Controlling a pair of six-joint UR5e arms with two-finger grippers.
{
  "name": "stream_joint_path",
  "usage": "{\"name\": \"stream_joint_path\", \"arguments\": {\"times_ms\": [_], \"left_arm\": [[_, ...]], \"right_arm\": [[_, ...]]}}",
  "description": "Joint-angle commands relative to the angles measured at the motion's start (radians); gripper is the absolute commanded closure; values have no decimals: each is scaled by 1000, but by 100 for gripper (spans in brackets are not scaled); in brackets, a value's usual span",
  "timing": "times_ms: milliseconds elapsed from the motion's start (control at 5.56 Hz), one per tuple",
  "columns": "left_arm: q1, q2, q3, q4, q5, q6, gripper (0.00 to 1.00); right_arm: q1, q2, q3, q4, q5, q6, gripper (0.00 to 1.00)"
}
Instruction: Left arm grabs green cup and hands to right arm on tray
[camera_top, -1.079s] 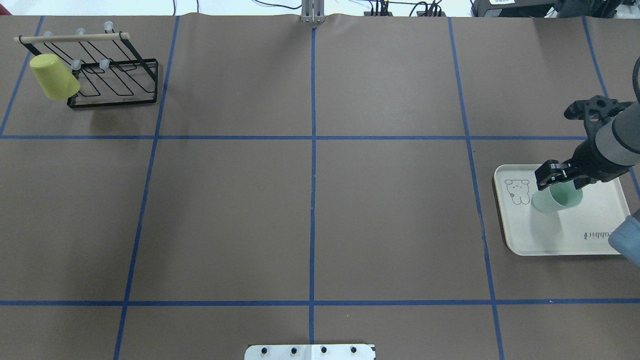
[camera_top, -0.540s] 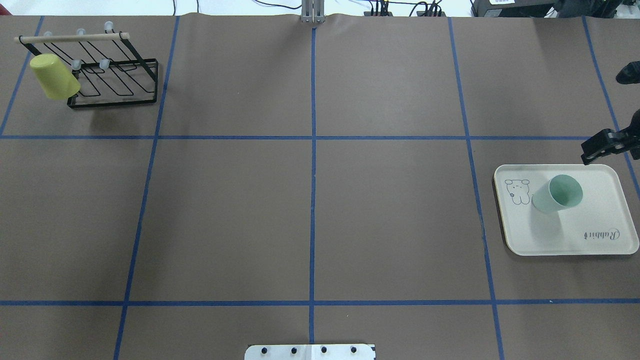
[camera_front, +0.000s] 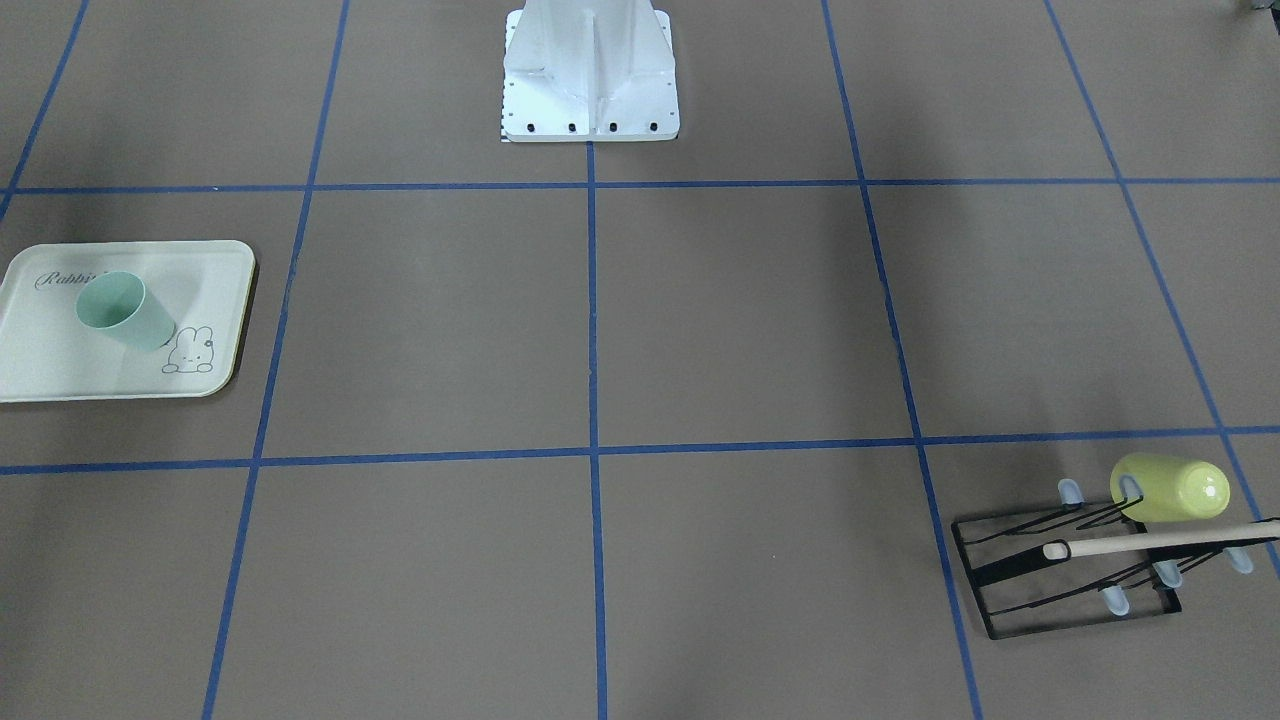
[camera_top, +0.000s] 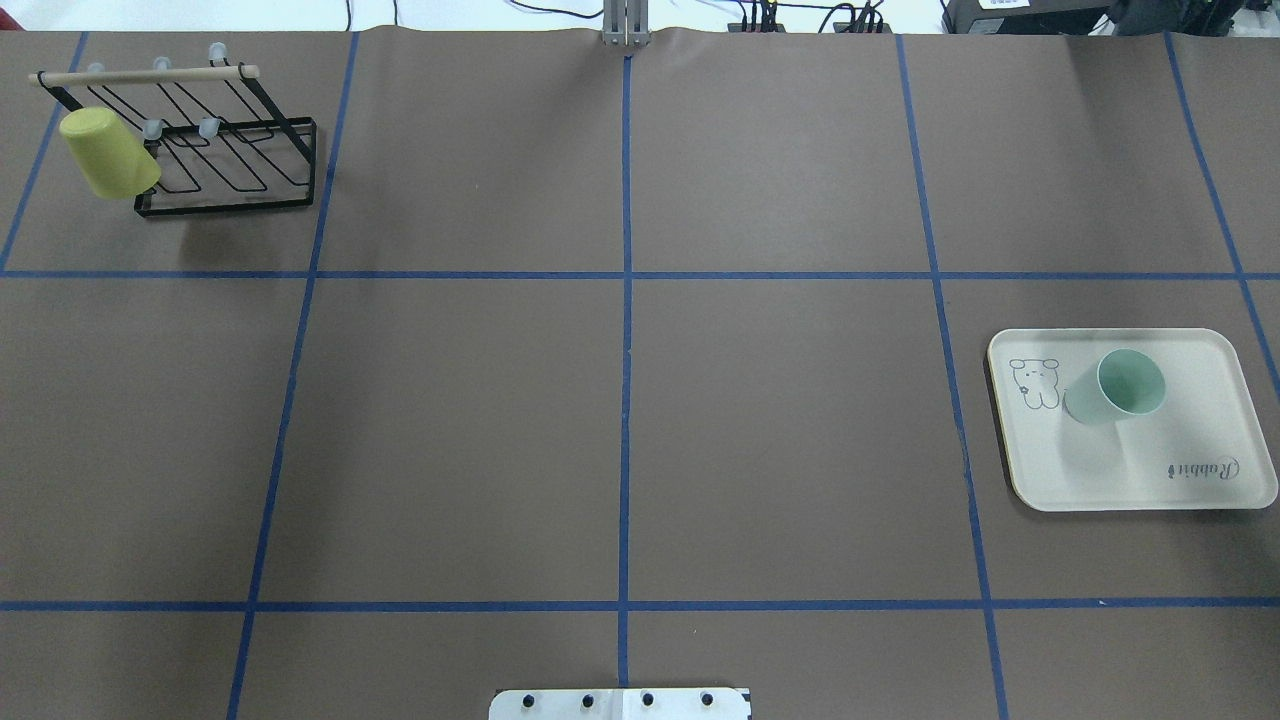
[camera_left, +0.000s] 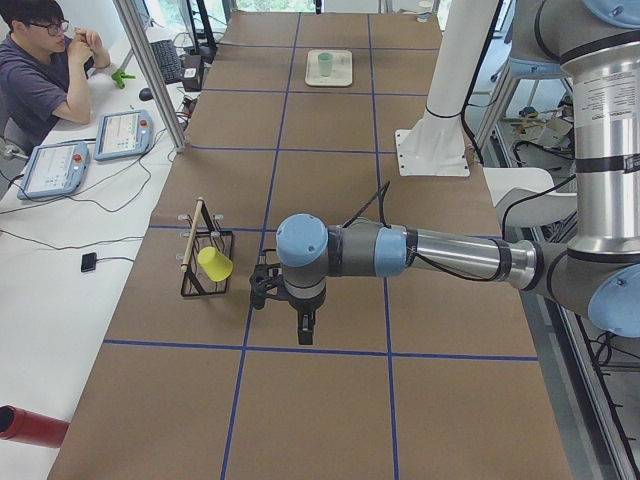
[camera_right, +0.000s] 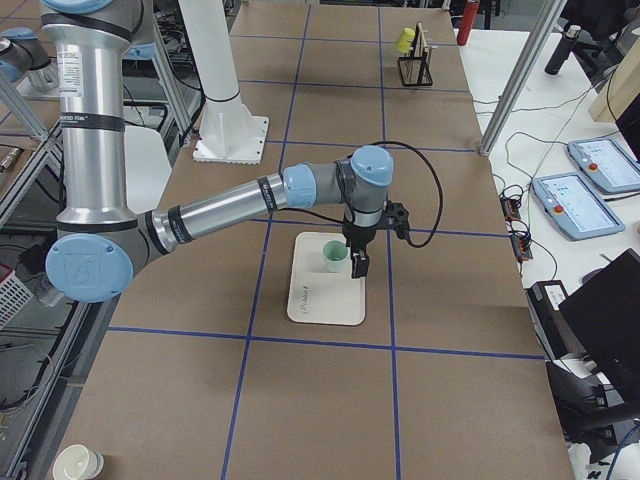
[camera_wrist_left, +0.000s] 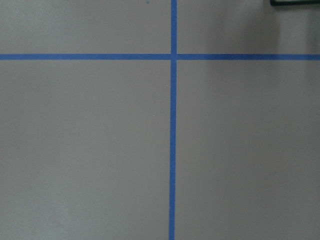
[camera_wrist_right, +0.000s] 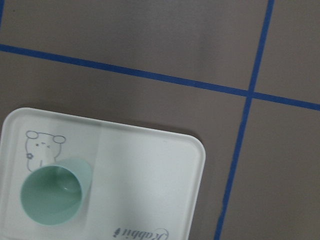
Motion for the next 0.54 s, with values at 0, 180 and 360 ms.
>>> {"name": "stream_joint_path", "arguments": {"times_ms": [0, 180, 360], "left_arm": [[-10, 40, -45, -24, 1, -80, 0], [-9, 43, -21, -87, 28, -77, 0], [-9, 69, 22, -188, 29, -75, 0]], "right_arm": [[103, -62, -77, 7, -6, -187, 0], [131, -103, -75, 15, -9, -197, 0], [163, -136, -68, 15, -9, -203, 0]]}}
